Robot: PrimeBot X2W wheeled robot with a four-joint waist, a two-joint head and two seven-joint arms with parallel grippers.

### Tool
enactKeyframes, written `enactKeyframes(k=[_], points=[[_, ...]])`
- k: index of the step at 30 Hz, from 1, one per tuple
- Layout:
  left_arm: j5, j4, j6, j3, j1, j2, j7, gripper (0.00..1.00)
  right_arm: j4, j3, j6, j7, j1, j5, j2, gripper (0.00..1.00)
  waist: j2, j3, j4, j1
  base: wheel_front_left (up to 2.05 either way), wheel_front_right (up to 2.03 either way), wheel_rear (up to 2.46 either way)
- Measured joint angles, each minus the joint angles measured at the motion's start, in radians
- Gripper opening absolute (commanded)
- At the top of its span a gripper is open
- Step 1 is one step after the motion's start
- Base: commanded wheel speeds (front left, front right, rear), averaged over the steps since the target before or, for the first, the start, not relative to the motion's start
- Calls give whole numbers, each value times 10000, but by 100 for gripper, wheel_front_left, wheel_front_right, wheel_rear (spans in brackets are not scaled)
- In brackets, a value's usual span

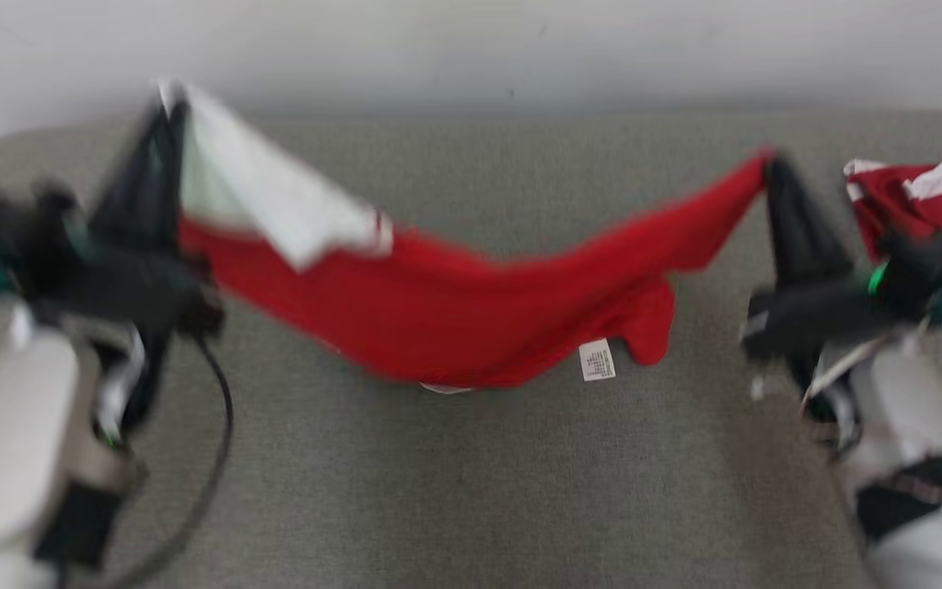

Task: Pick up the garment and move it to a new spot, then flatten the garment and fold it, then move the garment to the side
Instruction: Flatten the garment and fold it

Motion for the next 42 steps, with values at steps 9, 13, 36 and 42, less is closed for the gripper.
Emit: enactKeyframes(k=[9, 13, 36, 42], points=[[-1409, 1908, -2, -798, -6444, 1041, 1068, 0, 1379, 487, 0, 988, -5784, 1398, -370, 0, 1, 1662, -304, 2, 0, 0, 0], [-1415, 2915, -4, -1246, -8755, 1168, 1135, 0, 2080, 706, 0, 1365, -7963, 1668, -385, 0, 2, 2430, -446, 3, 0, 0, 0], [-1839, 7241, -2, -2943, -15689, 732, 541, 0, 6383, 1064, 0, 1137, -14849, 993, 4, 0, 1, 5127, -871, -1, 0, 0, 0], [-2637, 7436, -2, -3626, -15335, 719, 63, 0, 6844, 1628, 0, 740, -14681, 1285, 6, 0, 1, 5307, -841, -1, 0, 0, 0]])
